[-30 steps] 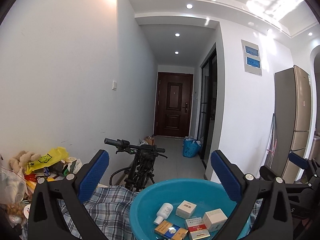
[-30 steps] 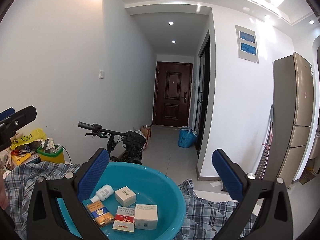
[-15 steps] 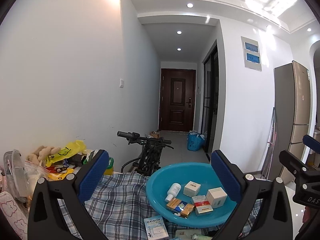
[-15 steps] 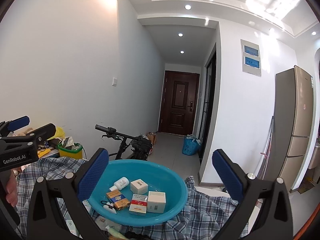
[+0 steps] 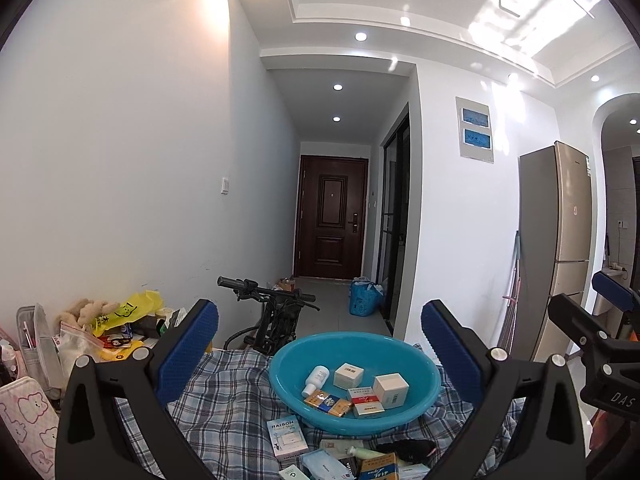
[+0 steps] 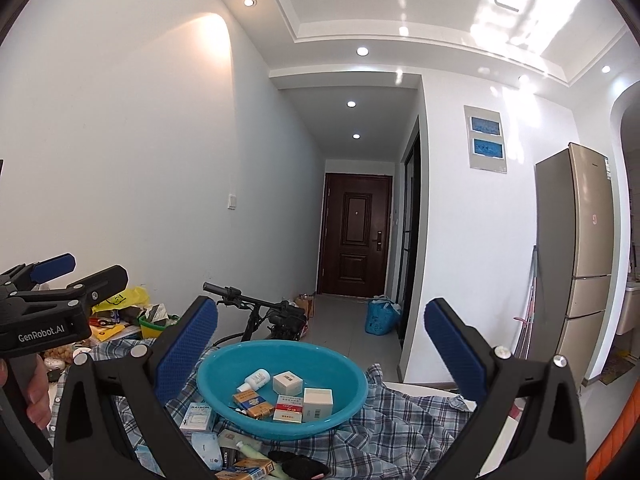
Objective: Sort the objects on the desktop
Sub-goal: 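Lift both grippers up and away from the basin, then move both grippers back over the pile of items on the shirt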
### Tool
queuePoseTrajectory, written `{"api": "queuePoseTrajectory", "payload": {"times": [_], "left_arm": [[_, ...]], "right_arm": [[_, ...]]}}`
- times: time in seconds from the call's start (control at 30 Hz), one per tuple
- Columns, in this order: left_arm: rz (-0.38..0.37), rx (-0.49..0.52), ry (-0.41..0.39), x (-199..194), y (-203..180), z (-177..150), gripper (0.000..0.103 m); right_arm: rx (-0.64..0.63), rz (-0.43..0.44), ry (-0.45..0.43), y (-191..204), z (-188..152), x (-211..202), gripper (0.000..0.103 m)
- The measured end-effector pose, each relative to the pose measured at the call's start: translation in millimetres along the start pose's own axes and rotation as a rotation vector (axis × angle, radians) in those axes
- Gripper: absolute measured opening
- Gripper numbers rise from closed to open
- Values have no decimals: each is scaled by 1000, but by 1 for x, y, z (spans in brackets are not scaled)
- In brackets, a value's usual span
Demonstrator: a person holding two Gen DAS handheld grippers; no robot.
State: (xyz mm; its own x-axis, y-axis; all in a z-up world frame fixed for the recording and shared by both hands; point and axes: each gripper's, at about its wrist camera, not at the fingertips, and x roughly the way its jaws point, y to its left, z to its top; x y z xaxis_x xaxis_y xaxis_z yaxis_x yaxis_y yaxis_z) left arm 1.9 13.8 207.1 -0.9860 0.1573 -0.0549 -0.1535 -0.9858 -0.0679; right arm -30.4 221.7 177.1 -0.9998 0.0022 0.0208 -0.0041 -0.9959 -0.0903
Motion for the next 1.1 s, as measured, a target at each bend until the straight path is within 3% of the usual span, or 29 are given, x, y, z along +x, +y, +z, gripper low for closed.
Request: {"api": "queuePoseTrajectory", "payload": {"times": [0.27, 0.43, 1.1], "left_arm": [[-6, 50, 38, 2, -10, -11, 103], [11, 73, 79, 10, -10, -27, 103], [-4, 61, 359, 17, 3, -132, 103]], "right_arm": [[81, 25, 82, -11, -18, 5, 103], [65, 13, 140, -7, -36, 13, 103], [47, 53, 345, 12, -121, 0, 103]]}}
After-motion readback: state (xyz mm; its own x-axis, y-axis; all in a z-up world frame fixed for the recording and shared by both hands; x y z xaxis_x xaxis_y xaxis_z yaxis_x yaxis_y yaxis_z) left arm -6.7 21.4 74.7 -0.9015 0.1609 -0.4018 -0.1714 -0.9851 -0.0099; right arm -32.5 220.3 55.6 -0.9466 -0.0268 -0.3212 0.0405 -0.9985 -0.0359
